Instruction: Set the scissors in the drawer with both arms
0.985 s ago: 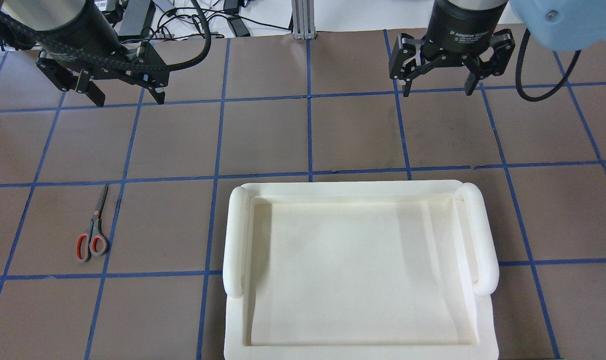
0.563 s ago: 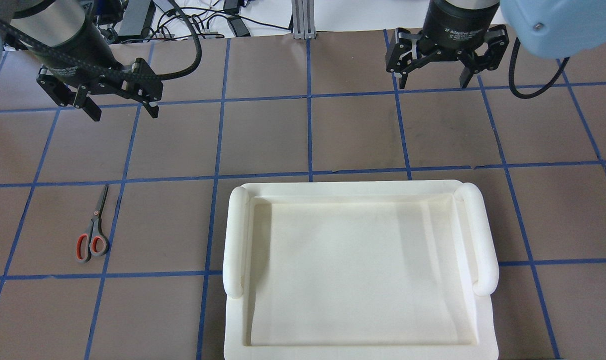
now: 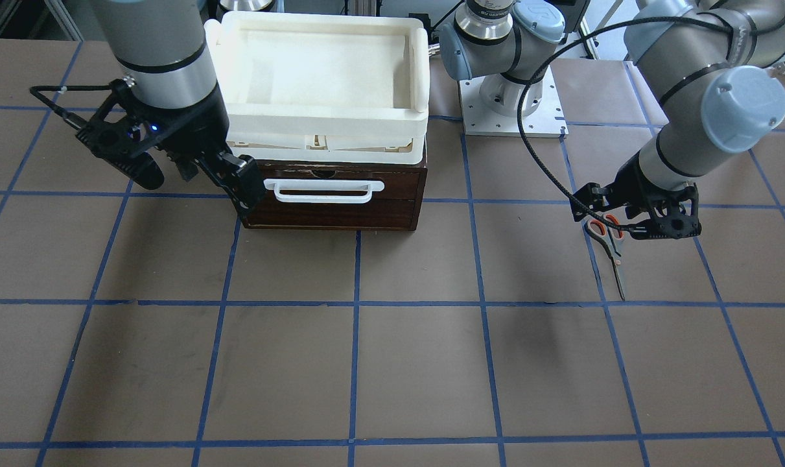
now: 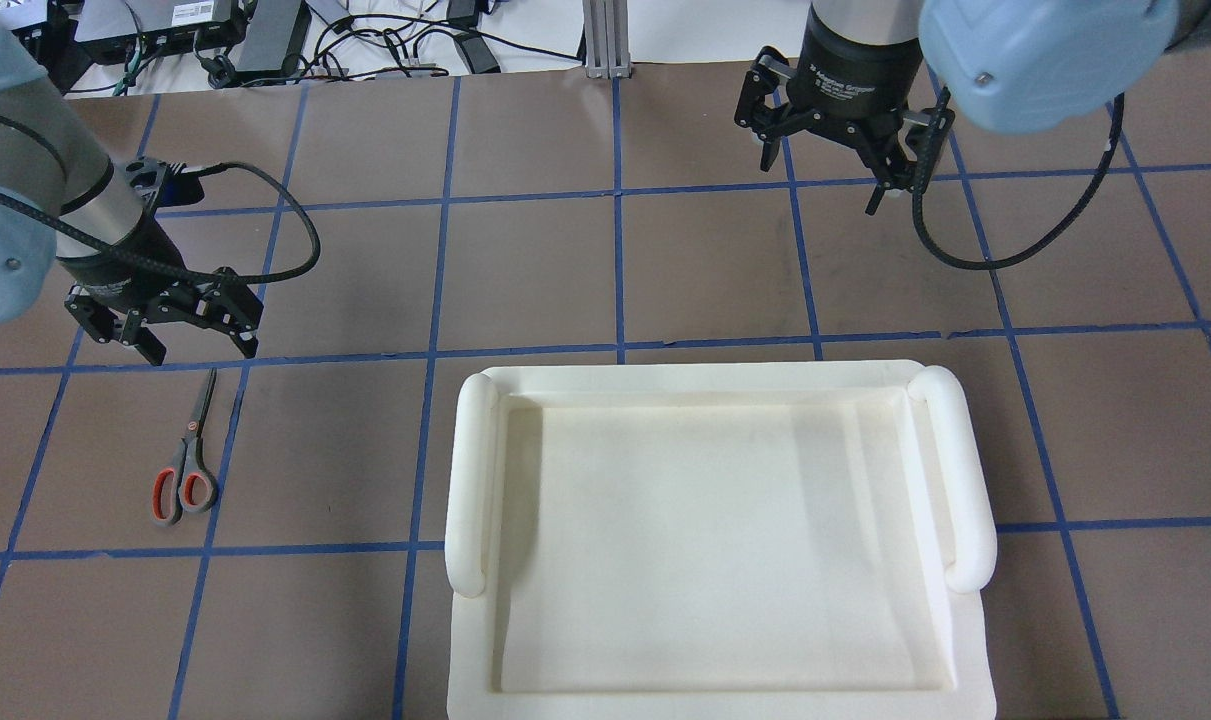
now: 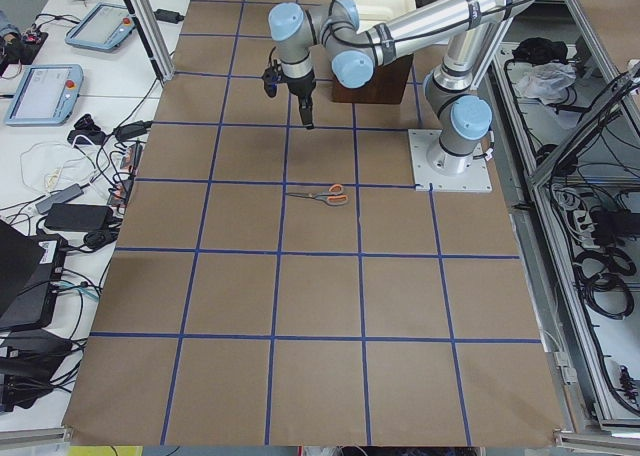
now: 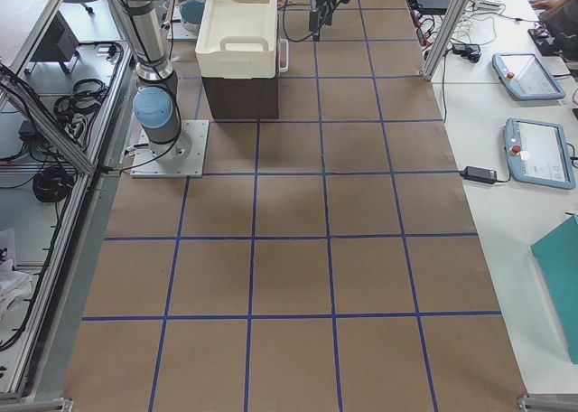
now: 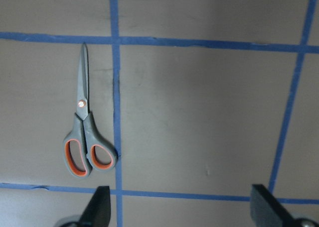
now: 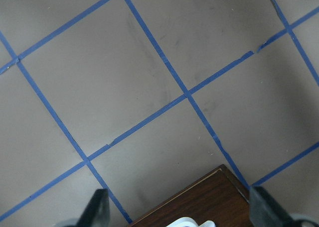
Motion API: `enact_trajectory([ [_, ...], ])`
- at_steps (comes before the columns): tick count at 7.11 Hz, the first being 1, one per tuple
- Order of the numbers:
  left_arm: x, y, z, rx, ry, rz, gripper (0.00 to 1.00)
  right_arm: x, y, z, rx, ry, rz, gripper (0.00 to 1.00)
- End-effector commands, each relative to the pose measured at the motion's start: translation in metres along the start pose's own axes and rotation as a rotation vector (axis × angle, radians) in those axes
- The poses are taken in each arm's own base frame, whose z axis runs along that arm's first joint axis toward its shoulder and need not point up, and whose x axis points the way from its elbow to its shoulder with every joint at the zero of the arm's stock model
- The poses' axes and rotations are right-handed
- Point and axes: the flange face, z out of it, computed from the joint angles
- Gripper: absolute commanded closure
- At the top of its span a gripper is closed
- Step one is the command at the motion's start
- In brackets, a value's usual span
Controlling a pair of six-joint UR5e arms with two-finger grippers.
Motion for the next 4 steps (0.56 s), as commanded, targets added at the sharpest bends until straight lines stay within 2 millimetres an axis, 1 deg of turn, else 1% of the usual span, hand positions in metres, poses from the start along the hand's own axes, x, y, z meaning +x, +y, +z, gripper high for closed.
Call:
enact_trajectory([
  [1,-0.023,-0.024,0.062,0.001,-0.028,0.035,0.06,-0.049,0.044,0.043,-0.032,0.061,0.278,0.0],
  [2,-0.03,-0.038,0.082,-0.002,-0.028,0.068,0.06,-0.065,0.057,0.063,-0.042,0.091,0.356,0.0],
  [3,-0.036,-0.047,0.105,-0.02,-0.019,0.064,0.06,-0.073,0.061,0.077,-0.048,0.115,0.438,0.0],
  [4,-0.05,-0.052,0.119,-0.032,-0.009,0.058,0.05,-0.081,0.064,0.091,-0.101,0.122,0.513,0.0],
])
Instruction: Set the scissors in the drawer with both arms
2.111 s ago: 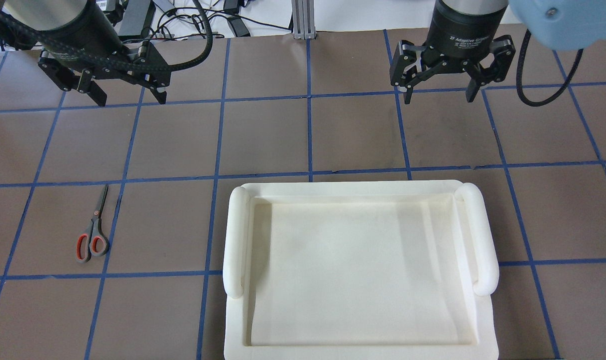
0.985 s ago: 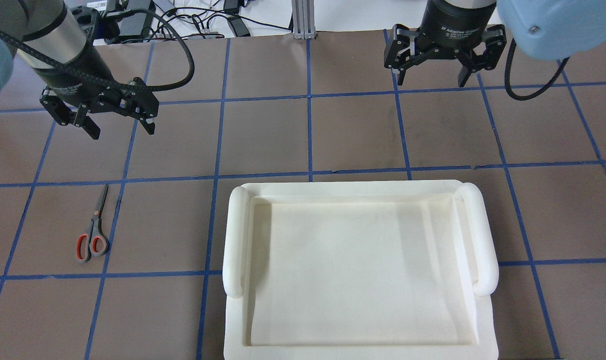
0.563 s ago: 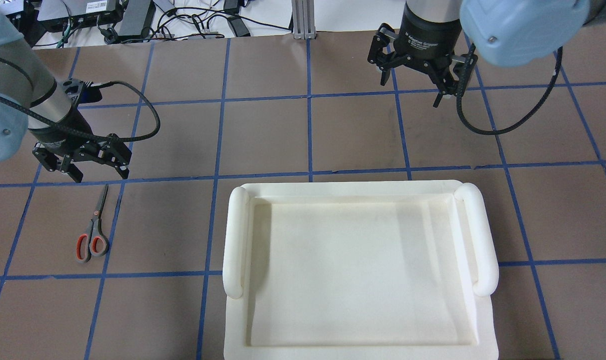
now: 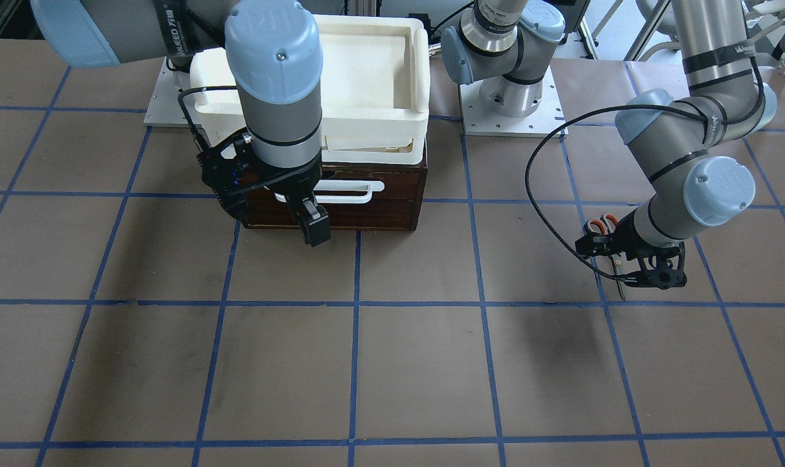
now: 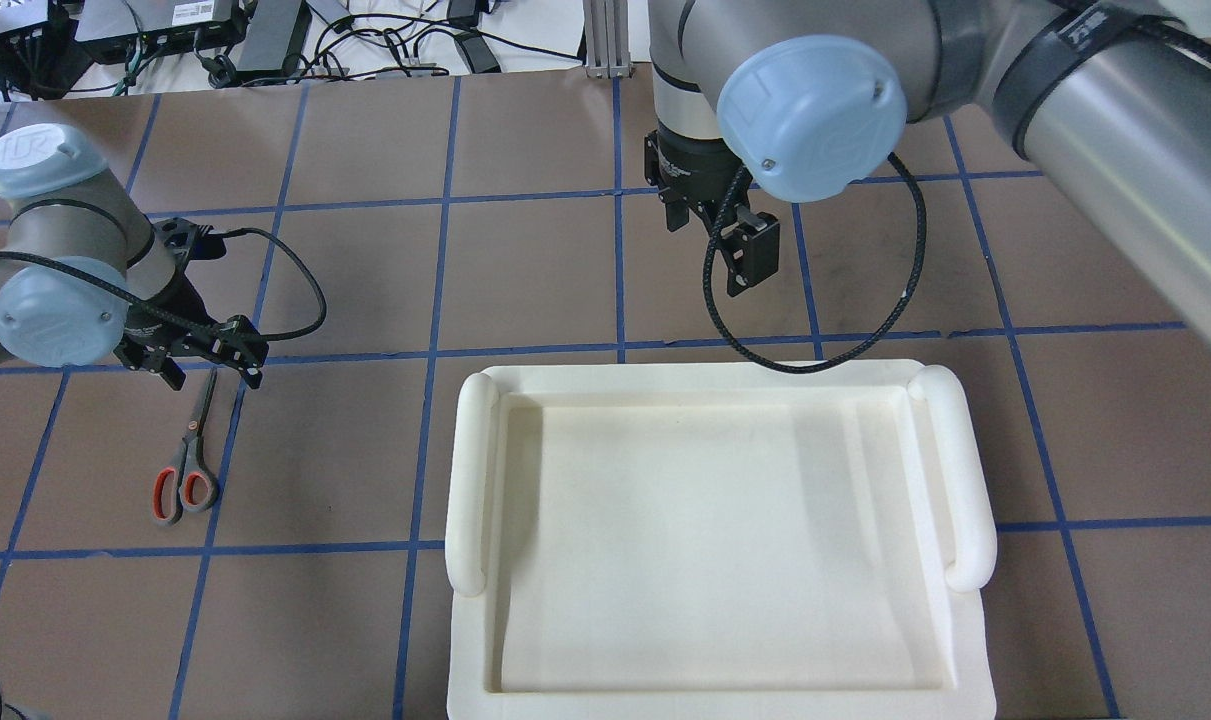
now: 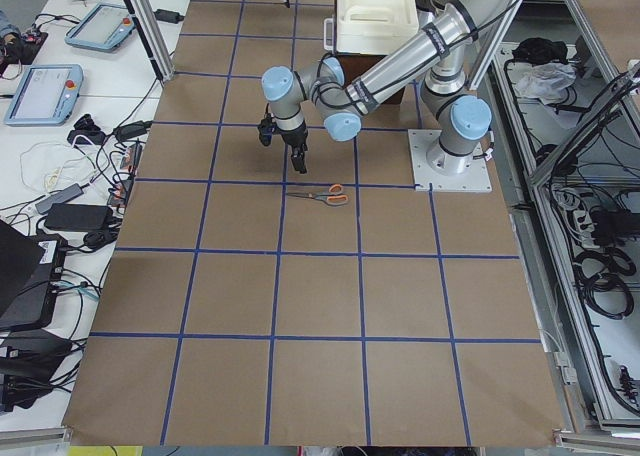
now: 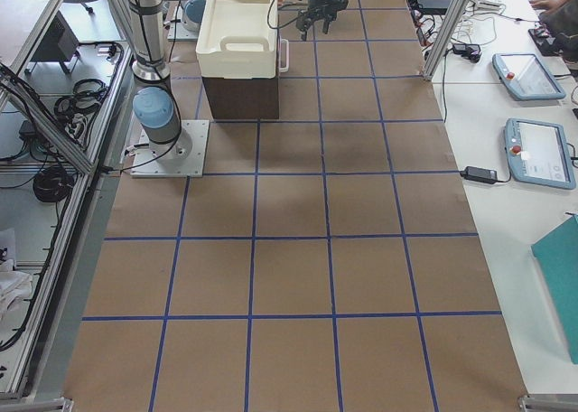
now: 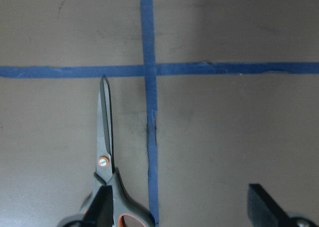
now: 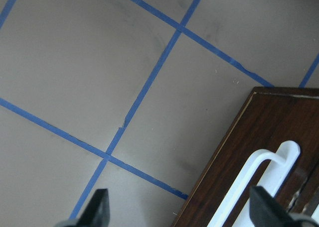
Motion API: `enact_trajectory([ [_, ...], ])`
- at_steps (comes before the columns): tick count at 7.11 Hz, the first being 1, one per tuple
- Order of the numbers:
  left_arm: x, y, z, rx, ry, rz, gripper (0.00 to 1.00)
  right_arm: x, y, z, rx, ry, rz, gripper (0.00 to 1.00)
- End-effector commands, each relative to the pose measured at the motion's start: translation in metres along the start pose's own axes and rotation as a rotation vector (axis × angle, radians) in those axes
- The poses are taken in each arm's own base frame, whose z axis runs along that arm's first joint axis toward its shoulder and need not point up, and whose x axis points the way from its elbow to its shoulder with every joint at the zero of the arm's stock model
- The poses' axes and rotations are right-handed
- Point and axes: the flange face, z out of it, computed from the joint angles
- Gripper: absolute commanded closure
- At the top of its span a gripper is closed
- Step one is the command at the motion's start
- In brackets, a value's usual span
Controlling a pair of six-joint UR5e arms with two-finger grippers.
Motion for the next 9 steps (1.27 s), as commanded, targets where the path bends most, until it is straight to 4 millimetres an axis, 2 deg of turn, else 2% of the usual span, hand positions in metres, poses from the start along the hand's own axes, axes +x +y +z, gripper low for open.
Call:
enact_trajectory([
  [1,-0.039,-0.006,0.035,-0.033,0.031,0.006,0.05,-0.015,0.014,0.027,-0.087,0.038,0.145,0.0],
  [4,-0.05,-0.003,0.05,-0.07,0.015,0.025,0.04,-0.029,0.014,0.06,-0.095,0.104,0.188,0.0],
  [6,-0.054,-0.002,0.056,-0.08,0.023,0.022,0.05,-0.029,0.017,0.073,-0.132,0.159,0.226,0.0],
  [9,-0.057,-0.004,0.064,-0.094,0.031,0.014,0.05,-0.025,0.018,0.083,-0.13,0.221,0.252,0.0],
])
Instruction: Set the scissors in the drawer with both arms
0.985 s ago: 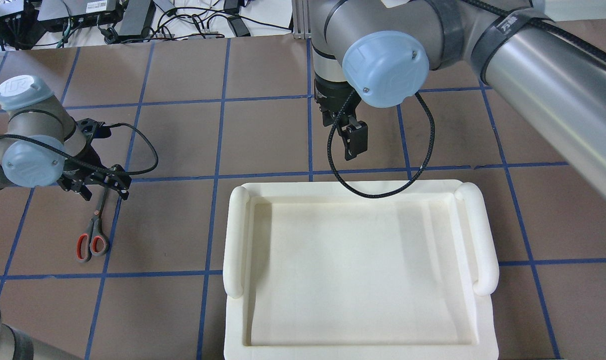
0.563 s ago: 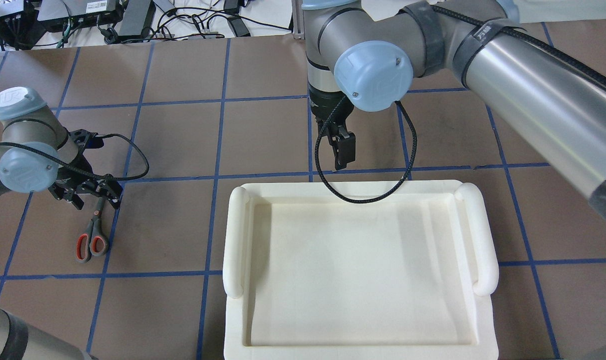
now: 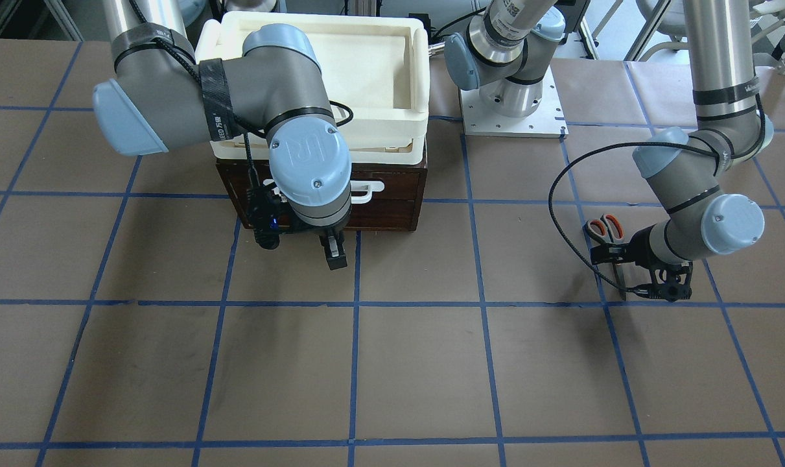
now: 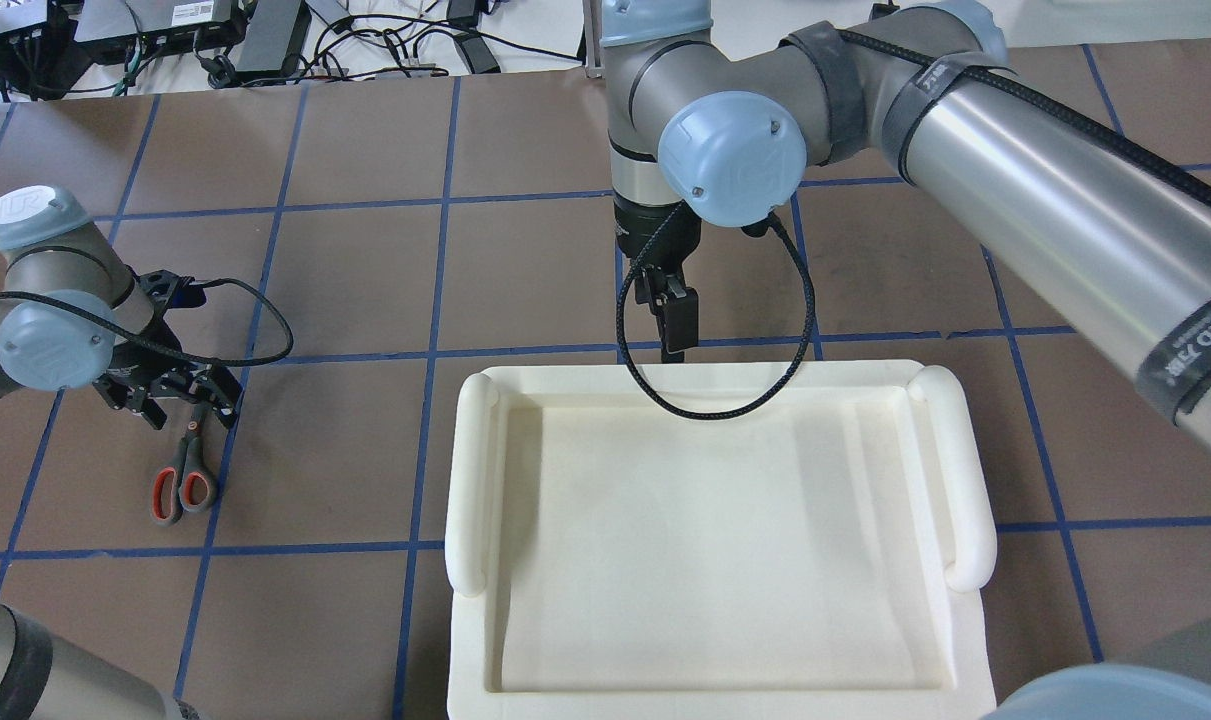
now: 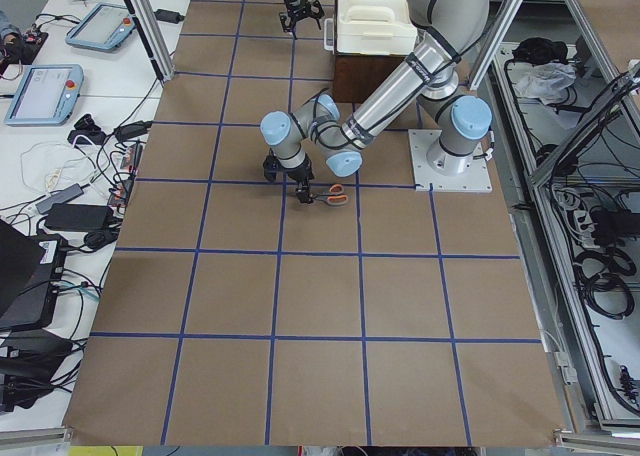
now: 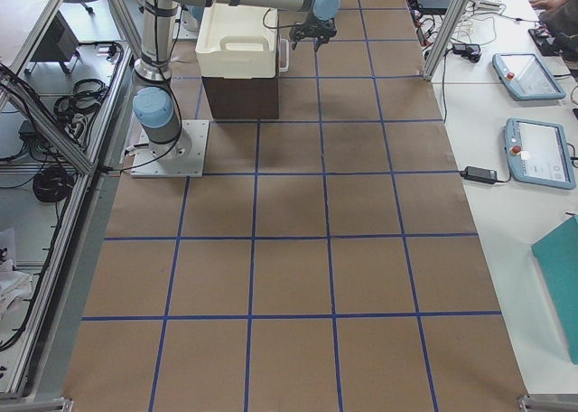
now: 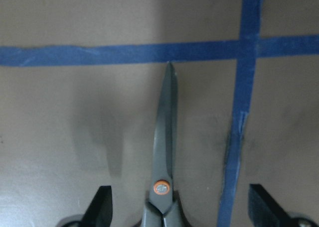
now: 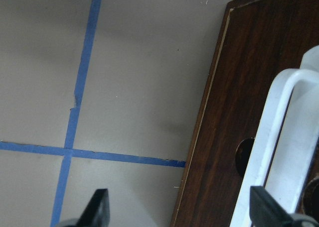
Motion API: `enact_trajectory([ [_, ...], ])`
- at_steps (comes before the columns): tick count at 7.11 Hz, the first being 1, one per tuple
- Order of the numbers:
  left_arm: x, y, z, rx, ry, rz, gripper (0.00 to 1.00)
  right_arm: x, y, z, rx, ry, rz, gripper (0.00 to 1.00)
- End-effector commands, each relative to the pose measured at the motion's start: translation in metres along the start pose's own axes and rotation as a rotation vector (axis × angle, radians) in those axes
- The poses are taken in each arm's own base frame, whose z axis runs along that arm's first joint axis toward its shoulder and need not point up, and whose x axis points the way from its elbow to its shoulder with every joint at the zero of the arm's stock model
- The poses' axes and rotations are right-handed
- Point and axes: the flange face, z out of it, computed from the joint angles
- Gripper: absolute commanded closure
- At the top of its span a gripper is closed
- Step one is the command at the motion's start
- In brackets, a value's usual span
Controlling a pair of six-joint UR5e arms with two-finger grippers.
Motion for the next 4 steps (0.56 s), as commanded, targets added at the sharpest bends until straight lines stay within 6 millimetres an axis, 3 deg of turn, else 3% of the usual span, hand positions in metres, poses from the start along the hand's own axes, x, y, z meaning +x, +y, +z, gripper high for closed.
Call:
enact_trajectory([
  [1,-0.001,-0.002,0.005,-0.008,0.004,-0.003,0.05,0.003,-0.002,0.014,0.015,0.064,0.015,0.0],
  [3,-0.001,-0.003,0.006,-0.01,0.006,-0.019,0.06,0.006,-0.005,0.032,0.019,0.1,0.051,0.0],
  [4,-0.001,-0.003,0.006,-0.01,0.006,-0.016,0.16,0.006,-0.005,0.032,0.018,0.1,0.062,0.0],
])
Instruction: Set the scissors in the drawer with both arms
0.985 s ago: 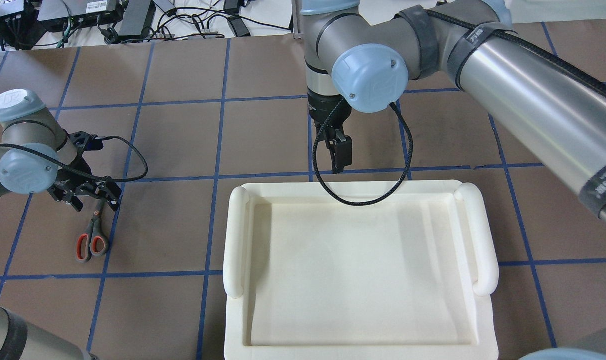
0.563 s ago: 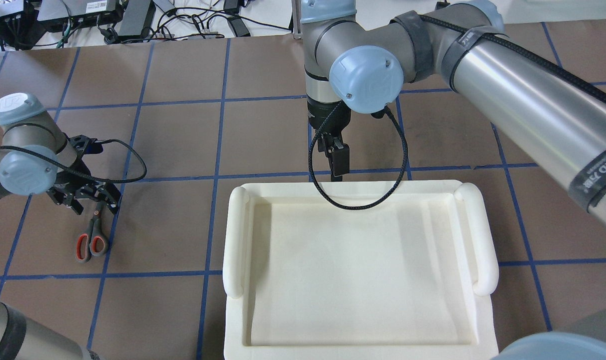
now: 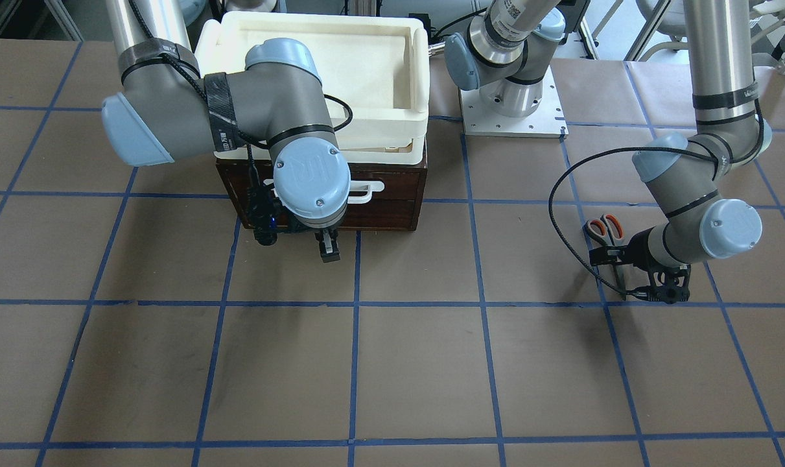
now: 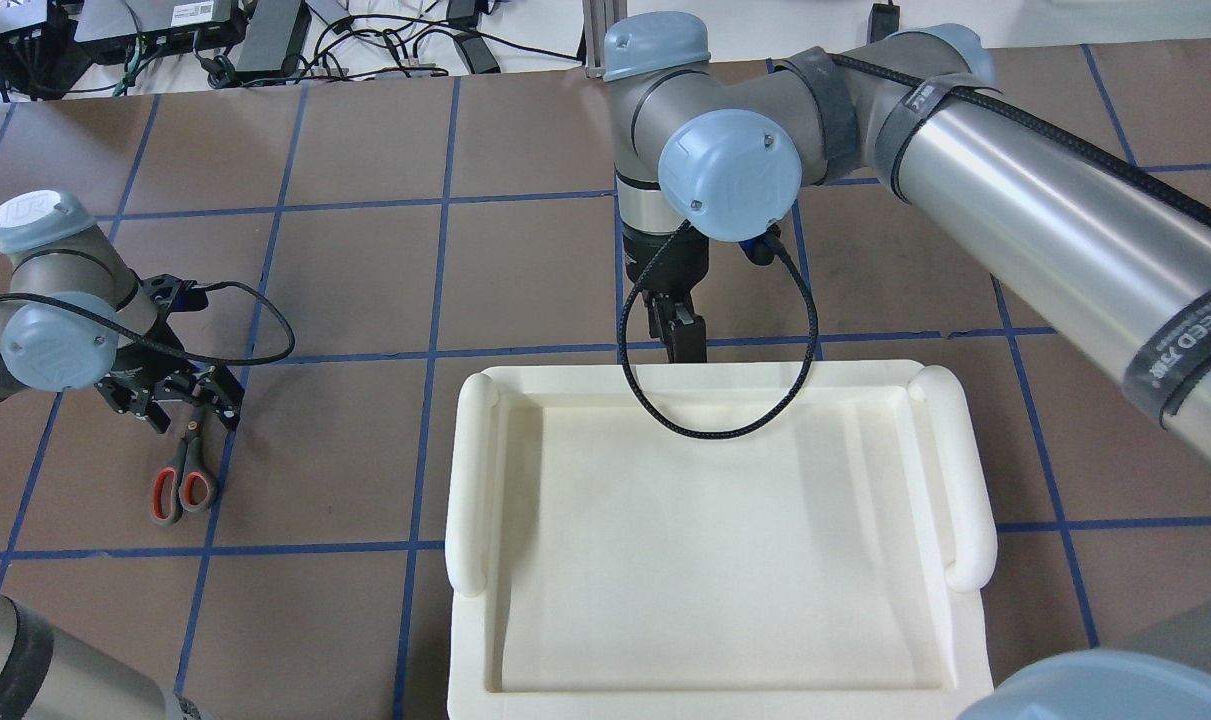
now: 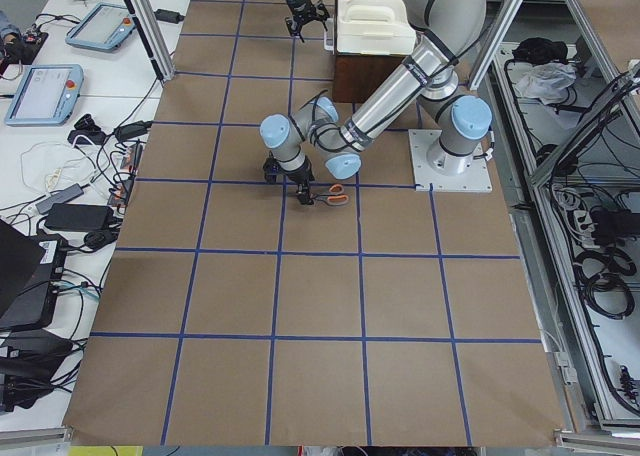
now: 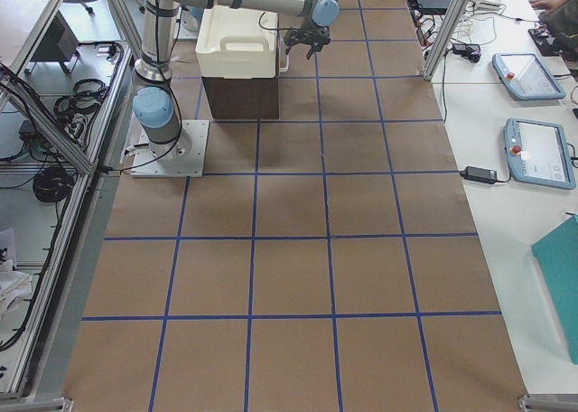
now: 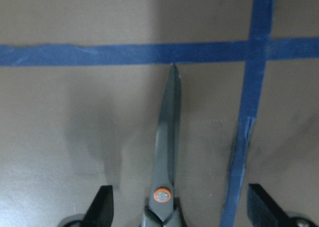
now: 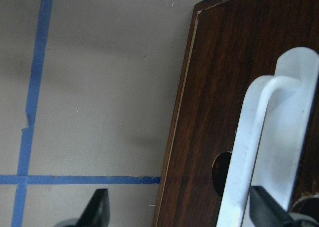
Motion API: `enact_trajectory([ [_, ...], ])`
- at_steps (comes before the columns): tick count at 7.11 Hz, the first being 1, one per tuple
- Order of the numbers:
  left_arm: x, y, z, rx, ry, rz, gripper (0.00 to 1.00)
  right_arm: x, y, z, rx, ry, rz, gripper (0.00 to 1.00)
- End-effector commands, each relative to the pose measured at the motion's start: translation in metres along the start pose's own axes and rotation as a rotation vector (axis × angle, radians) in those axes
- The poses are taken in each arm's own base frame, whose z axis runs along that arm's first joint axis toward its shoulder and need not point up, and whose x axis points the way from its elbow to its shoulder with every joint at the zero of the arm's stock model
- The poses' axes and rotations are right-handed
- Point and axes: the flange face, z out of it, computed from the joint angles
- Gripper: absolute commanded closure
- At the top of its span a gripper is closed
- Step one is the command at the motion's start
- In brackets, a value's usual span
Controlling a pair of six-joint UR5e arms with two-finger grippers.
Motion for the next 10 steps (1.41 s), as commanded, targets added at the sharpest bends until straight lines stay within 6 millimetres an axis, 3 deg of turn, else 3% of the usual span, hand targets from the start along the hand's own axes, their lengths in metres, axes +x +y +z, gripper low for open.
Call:
enact_trajectory([
  [1,0.0,0.0,0.0,-0.001,0.0,-0.002,0.2,0.001,0.0,0.004,0.0,0.012,0.02,0.0],
  [2,-0.005,0.002,0.001,-0.003,0.005,-0.009,0.21,0.002,-0.001,0.006,0.002,0.027,0.021,0.0],
  [4,-0.013,0.003,0.0,0.001,0.007,-0.006,0.37,0.002,0.0,0.007,-0.005,0.034,0.022,0.0],
  [6,-0.012,0.004,0.001,-0.002,0.008,-0.007,0.4,-0.001,0.0,0.01,-0.002,0.034,0.02,0.0],
  [10,-0.012,0.004,0.002,-0.006,0.008,-0.008,0.74,-0.007,-0.001,0.019,0.007,0.048,0.006,0.0],
])
